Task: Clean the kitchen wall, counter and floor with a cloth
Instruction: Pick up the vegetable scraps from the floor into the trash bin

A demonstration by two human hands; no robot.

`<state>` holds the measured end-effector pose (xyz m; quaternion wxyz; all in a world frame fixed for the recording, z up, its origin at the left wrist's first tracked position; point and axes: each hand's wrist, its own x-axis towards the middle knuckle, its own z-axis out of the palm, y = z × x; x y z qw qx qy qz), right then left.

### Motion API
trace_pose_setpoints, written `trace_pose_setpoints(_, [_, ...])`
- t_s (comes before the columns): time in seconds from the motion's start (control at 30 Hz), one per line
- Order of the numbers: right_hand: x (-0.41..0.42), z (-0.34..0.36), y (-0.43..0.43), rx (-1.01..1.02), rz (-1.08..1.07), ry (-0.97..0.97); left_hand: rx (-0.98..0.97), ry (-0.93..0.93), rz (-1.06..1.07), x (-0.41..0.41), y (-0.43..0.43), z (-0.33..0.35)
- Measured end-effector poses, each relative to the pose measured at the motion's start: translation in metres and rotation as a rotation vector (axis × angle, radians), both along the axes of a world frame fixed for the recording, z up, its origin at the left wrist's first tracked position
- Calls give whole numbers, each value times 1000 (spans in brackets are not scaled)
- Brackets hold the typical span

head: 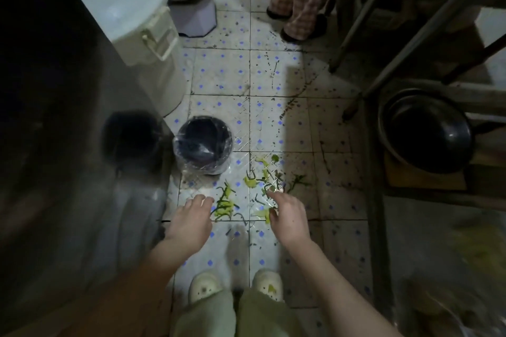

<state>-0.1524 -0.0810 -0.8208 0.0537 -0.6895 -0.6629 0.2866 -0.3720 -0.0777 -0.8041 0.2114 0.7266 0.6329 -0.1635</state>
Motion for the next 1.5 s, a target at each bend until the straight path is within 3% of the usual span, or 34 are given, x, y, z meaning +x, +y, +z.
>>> trace_pose_setpoints(0.37, [12, -200, -12, -30, 55, -45, 29, 7, -52, -28, 7, -189])
trace_pose_setpoints(0.73, [22, -342, 12, 61, 211, -106, 70, 52, -182, -25, 33, -343])
trace_pose_setpoints(1.27, [21, -381, 11, 48, 74, 50, 94, -117, -138, -5, 39, -400])
trace_pose_setpoints(1.5, [17, -379, 9, -17, 32, 70, 64, -97, -160, -2, 39, -407])
